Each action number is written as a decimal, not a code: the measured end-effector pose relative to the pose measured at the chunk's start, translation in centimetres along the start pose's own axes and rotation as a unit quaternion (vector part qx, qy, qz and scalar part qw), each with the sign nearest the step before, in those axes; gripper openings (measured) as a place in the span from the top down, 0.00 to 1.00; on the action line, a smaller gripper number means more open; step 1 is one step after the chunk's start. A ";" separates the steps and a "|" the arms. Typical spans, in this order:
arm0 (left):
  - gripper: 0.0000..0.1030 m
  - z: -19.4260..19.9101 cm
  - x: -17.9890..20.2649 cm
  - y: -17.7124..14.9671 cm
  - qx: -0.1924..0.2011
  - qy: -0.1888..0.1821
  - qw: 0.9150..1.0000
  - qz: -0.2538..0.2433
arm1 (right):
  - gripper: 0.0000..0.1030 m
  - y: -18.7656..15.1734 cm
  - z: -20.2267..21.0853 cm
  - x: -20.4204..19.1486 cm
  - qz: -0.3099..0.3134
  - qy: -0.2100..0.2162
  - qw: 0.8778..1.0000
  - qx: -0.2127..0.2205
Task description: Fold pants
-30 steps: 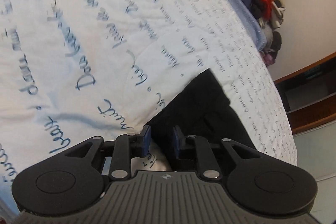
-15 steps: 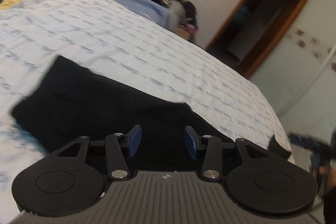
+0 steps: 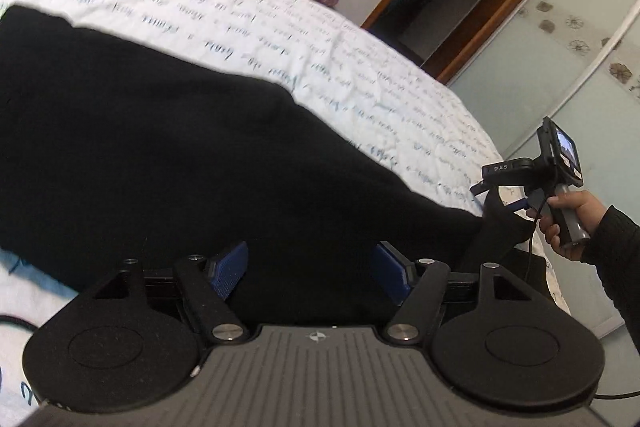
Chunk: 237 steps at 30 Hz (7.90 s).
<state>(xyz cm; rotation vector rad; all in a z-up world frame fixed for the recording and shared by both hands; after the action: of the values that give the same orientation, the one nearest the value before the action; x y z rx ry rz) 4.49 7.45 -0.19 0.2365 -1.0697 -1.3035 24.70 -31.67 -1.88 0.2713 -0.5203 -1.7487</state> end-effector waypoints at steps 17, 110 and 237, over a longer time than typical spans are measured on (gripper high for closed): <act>0.27 0.2 -0.8 -0.6 -0.003 0.001 1.000 -0.010 | 0.06 0.6 3.4 -0.8 0.015 0.001 0.993 0.116; 0.10 -6.3 10.0 -2.4 -0.146 -0.154 0.949 0.234 | 0.96 -19.0 5.8 19.3 -0.486 0.329 0.791 0.170; 0.26 -0.1 1.4 -2.4 0.090 0.114 0.981 -0.126 | 0.31 -5.1 3.7 -27.5 -0.140 0.490 0.856 -0.086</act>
<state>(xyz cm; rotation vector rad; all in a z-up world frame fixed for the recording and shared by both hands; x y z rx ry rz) 2.82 5.48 -1.16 0.6607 -0.9831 -1.3651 25.32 -3.50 -3.75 1.0727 0.4406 -1.6543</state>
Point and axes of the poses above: each gripper's, at about its wrist camera, not at the fingertips, and z roughly against the way its jaws point, x to its right, y to its top, the point moved 4 cm from there along -z, roughly the way its jaws point, and after that the axes turned 8 degrees about x, right-handed, at the moved point
